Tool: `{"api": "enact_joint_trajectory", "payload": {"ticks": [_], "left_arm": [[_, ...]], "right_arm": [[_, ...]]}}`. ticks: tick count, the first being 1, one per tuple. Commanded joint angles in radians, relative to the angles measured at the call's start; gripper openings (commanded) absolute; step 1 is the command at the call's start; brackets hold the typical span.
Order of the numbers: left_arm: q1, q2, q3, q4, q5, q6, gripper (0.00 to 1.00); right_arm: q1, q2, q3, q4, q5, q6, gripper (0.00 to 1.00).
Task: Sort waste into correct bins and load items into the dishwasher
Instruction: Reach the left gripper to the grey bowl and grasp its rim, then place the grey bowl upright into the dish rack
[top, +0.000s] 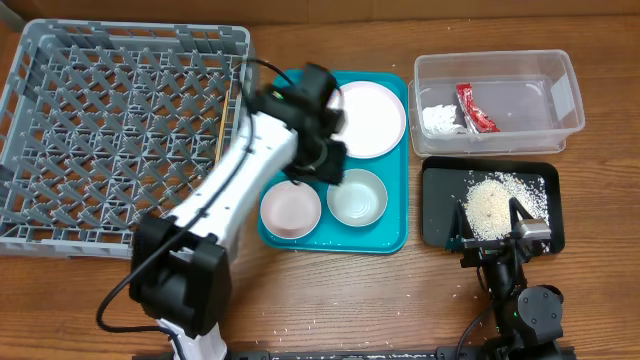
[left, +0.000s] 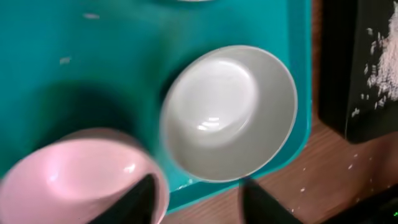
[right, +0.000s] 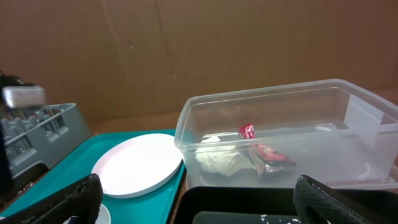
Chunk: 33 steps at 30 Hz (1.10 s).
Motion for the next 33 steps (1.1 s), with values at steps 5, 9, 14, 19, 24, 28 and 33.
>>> {"api": "enact_joint_trajectory", "payload": {"ticks": [5, 9, 14, 19, 24, 28, 33], "left_arm": [[-0.1, 0.0, -0.113, 0.207, -0.274, -0.128, 0.33], [-0.109, 0.017, -0.15, 0.21, -0.37, -0.162, 0.37], [-0.096, 0.024, -0.228, 0.275, -0.304, -0.18, 0.43], [-0.096, 0.042, -0.315, 0.385, -0.192, -0.163, 0.38], [-0.095, 0.08, -0.333, 0.411, -0.171, -0.163, 0.04], [-0.089, 0.064, -0.251, 0.347, -0.161, -0.163, 0.04], [-0.068, 0.017, -0.019, 0.101, -0.302, -0.159, 0.04]], "right_arm": [[0.002, -0.01, -0.01, 0.006, -0.004, -0.004, 1.0], [0.002, -0.01, -0.01, 0.006, -0.004, -0.004, 1.0], [0.002, -0.01, -0.01, 0.006, -0.004, -0.004, 1.0], [0.002, -0.01, -0.01, 0.006, -0.004, -0.004, 1.0], [0.002, -0.01, -0.01, 0.006, -0.004, -0.003, 1.0], [0.002, -0.01, -0.01, 0.006, -0.004, -0.003, 1.0], [0.002, -0.01, -0.01, 0.006, -0.004, -0.003, 1.0]]}}
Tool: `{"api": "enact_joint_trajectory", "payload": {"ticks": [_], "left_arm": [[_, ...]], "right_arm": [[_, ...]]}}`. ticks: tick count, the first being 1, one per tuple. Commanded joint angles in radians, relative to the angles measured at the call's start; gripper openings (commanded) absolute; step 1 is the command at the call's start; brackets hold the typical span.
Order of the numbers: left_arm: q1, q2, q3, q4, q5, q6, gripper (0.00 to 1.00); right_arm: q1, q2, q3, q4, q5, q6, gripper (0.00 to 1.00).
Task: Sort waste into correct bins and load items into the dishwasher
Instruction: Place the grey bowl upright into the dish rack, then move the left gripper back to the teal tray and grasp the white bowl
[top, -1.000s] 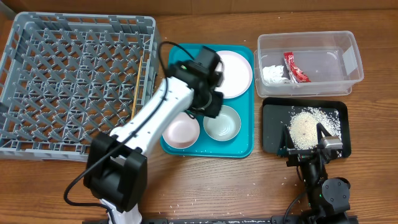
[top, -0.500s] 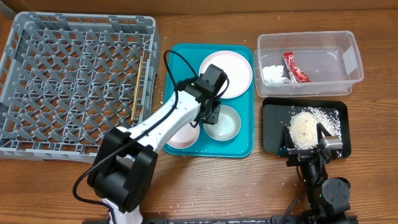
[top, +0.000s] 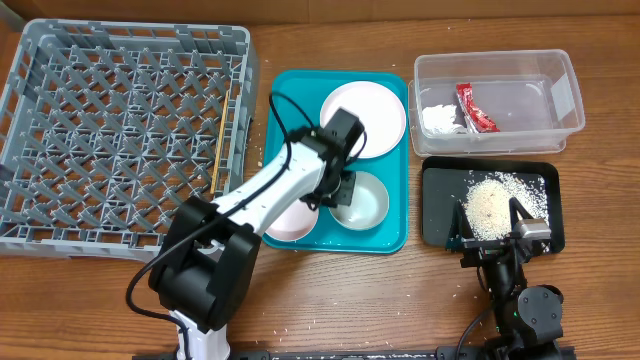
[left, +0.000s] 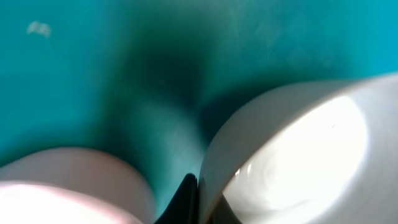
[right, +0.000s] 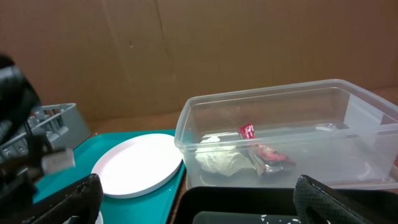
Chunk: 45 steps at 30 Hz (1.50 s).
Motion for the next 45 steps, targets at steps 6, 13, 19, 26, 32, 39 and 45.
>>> {"api": "enact_joint_trajectory", "payload": {"ticks": [6, 13, 19, 26, 32, 39, 45], "left_arm": [[0.053, -0.056, 0.435, -0.425, -0.681, -0.003, 0.04], [0.15, -0.055, 0.438, -0.587, -1.14, -0.116, 0.04], [0.341, -0.055, 0.431, -0.46, -1.163, -0.132, 0.04], [0.468, -0.022, 0.426, -0.317, -1.146, -0.028, 0.04], [0.467, 0.076, 0.426, -0.171, -1.134, 0.094, 0.04], [0.451, 0.198, 0.426, -0.128, -1.239, 0.137, 0.04], [0.419, 0.266, 0.426, -0.154, -1.242, 0.137, 0.07]], "right_arm": [[0.002, -0.01, -0.01, 0.006, -0.003, -0.003, 1.0], [0.002, -0.01, -0.01, 0.006, -0.003, -0.003, 1.0], [0.002, -0.01, -0.01, 0.006, -0.003, -0.003, 1.0], [0.002, -0.01, -0.01, 0.006, -0.003, -0.003, 1.0], [0.002, -0.01, -0.01, 0.006, -0.003, -0.003, 1.0], [0.002, -0.01, -0.01, 0.006, -0.003, -0.003, 1.0], [0.002, -0.01, -0.01, 0.006, -0.003, -0.003, 1.0]]}}
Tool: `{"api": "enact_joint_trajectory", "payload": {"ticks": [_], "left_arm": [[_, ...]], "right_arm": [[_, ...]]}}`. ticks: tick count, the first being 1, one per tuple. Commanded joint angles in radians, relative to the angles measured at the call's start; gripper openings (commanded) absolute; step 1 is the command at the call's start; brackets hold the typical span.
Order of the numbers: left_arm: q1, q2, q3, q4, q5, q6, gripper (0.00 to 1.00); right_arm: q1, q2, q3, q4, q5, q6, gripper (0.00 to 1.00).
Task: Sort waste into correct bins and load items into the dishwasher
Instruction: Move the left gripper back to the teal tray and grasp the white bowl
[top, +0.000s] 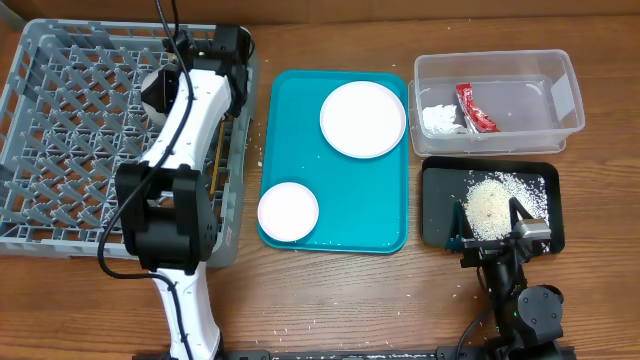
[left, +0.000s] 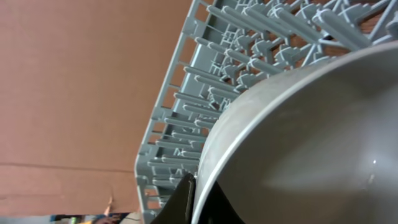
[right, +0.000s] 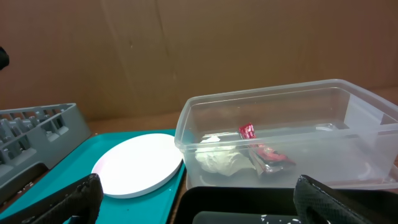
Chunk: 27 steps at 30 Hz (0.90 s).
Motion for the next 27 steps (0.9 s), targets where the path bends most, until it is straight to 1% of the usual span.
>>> {"api": "enact_joint_trajectory", "payload": {"ticks": [1, 4, 9, 12, 14, 15, 16, 19, 21, 22, 23, 24, 25, 26, 27], "left_arm": [[-0.041, 0.048, -0.004, -0.023, -0.003, 0.022, 0.07], [-0.092, 0.048, -0.004, -0.032, -0.075, 0.022, 0.08], [-0.132, 0.048, -0.004, -0.06, -0.077, 0.021, 0.09], [-0.151, 0.048, -0.004, -0.112, -0.065, -0.018, 0.11], [-0.159, 0.048, -0.004, -0.136, -0.07, -0.02, 0.14], [-0.165, 0.048, -0.004, -0.153, -0.071, -0.023, 0.22], [-0.17, 0.048, -0.004, -0.17, -0.071, -0.036, 0.26], [-0.189, 0.045, 0.009, -0.283, -0.052, -0.158, 0.3], [-0.206, 0.036, 0.029, -0.369, 0.002, -0.253, 0.36], [-0.214, 0.03, 0.042, -0.4, 0.034, -0.291, 0.43], [-0.223, 0.023, 0.061, -0.441, 0.082, -0.329, 0.45], [-0.232, 0.016, 0.08, -0.47, 0.126, -0.355, 0.45], [-0.254, -0.005, 0.127, -0.505, 0.249, -0.384, 0.44], [-0.267, -0.021, 0.152, -0.512, 0.325, -0.381, 0.43], [-0.276, -0.034, 0.171, -0.513, 0.385, -0.378, 0.44]], "right_arm": [[0.002, -0.01, -0.01, 0.006, -0.004, -0.003, 1.0], [0.002, -0.01, -0.01, 0.006, -0.004, -0.004, 1.0], [0.002, -0.01, -0.01, 0.006, -0.004, -0.004, 1.0], [0.002, -0.01, -0.01, 0.005, -0.004, -0.004, 1.0], [0.002, -0.01, -0.01, 0.005, -0.004, -0.004, 1.0], [0.002, -0.01, -0.01, 0.006, -0.004, -0.003, 1.0], [0.002, -0.01, -0.01, 0.005, -0.004, -0.004, 1.0], [0.002, -0.01, -0.01, 0.005, -0.004, -0.004, 1.0], [0.002, -0.01, -0.01, 0.006, -0.004, -0.003, 1.0], [0.002, -0.01, -0.01, 0.005, -0.004, -0.004, 1.0], [0.002, -0.01, -0.01, 0.005, -0.004, -0.004, 1.0], [0.002, -0.01, -0.01, 0.006, -0.004, -0.004, 1.0], [0.002, -0.01, -0.01, 0.006, -0.004, -0.003, 1.0], [0.002, -0.01, -0.01, 0.006, -0.004, -0.004, 1.0], [0.002, -0.01, -0.01, 0.006, -0.004, -0.003, 1.0]]}}
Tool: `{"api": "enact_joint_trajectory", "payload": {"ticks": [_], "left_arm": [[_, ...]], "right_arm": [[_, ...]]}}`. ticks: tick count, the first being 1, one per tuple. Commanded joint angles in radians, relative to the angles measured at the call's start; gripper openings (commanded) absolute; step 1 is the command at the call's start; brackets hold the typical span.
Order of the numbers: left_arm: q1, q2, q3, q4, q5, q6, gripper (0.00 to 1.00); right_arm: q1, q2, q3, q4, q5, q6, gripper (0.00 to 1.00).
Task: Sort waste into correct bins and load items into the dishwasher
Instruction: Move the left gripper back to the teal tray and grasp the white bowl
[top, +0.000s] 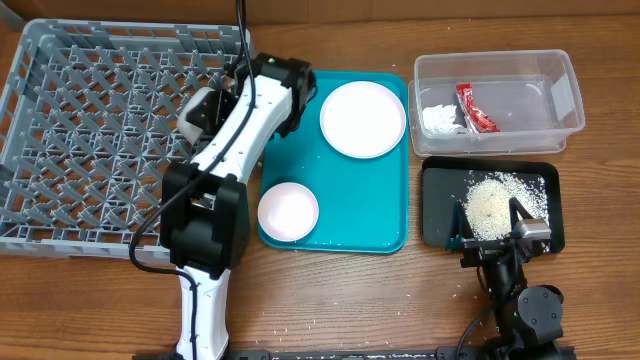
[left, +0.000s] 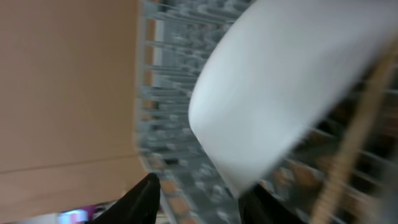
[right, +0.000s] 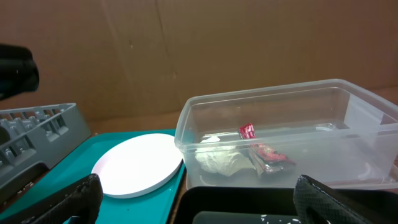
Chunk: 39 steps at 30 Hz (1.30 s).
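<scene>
A pale grey bowl (top: 198, 112) lies in the grey dish rack (top: 100, 140), near its right edge. It fills the left wrist view as a blurred white shape (left: 280, 81). My left gripper (top: 228, 100) is just right of the bowl, open, its dark fingers (left: 146, 199) apart with nothing between them. On the teal tray (top: 340, 235) rest a white plate (top: 363, 120) and a pink bowl (top: 288, 212). My right gripper (top: 492, 225) rests wide open over the black tray (top: 540, 225) of rice, its fingers (right: 68, 199) spread.
A clear bin (top: 495, 100) at the back right holds a red wrapper (top: 475, 108) and a white tissue (top: 440, 120). Rice (top: 490, 205) is piled on the black tray. A thin wooden stick (top: 220, 145) lies along the rack's right side.
My left gripper was shut on the grey bowl over the rack's far right corner. Now the bowl lies in the rack and the gripper is open, the wrist nearer the teal tray.
My left gripper hung open above the grey and pink bowls on the teal tray. Then it was shut on the grey bowl's rim. Later it held the bowl over the rack, and now the bowl lies there, let go. The right arm has stayed still.
</scene>
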Motion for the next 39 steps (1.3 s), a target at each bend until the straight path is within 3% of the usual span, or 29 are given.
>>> {"api": "enact_joint_trajectory", "payload": {"ticks": [1, 3, 4, 6, 8, 11, 15, 19, 23, 34, 39], "left_arm": [[-0.053, -0.084, 0.12, -0.015, 0.347, -0.112, 0.51], [-0.072, -0.121, 0.155, -0.001, 0.509, -0.111, 0.76], [-0.079, -0.137, 0.166, 0.006, 0.588, -0.105, 1.0], [-0.086, -0.17, 0.178, 0.014, 0.738, -0.021, 1.0], [-0.09, -0.2, 0.178, 0.027, 0.866, 0.055, 0.81], [-0.091, -0.24, 0.178, 0.021, 0.975, 0.072, 0.79], [-0.095, -0.289, 0.177, -0.055, 1.035, 0.072, 0.79], [-0.117, -0.319, 0.146, -0.123, 1.003, 0.062, 0.72], [-0.129, -0.359, -0.009, -0.106, 0.937, -0.037, 0.73], [0.011, -0.367, -0.508, 0.244, 0.968, -0.069, 0.72], [0.056, -0.367, -0.627, 0.427, 1.027, 0.028, 0.7]], "right_arm": [[0.002, -0.01, -0.01, 0.005, -0.004, -0.005, 1.0], [0.002, -0.01, -0.01, 0.005, -0.004, -0.005, 1.0], [0.002, -0.01, -0.01, 0.005, -0.004, -0.004, 1.0], [0.002, -0.01, -0.01, 0.005, -0.004, -0.005, 1.0], [0.002, -0.01, -0.01, 0.005, -0.004, -0.004, 1.0], [0.002, -0.01, -0.01, 0.005, -0.004, -0.005, 1.0], [0.002, -0.01, -0.01, 0.005, -0.004, -0.005, 1.0], [0.002, -0.01, -0.01, 0.005, -0.004, -0.005, 1.0], [0.002, -0.01, -0.01, 0.005, -0.004, -0.005, 1.0], [0.002, -0.01, -0.01, 0.005, -0.004, -0.005, 1.0], [0.002, -0.01, -0.01, 0.005, -0.004, -0.005, 1.0]]}}
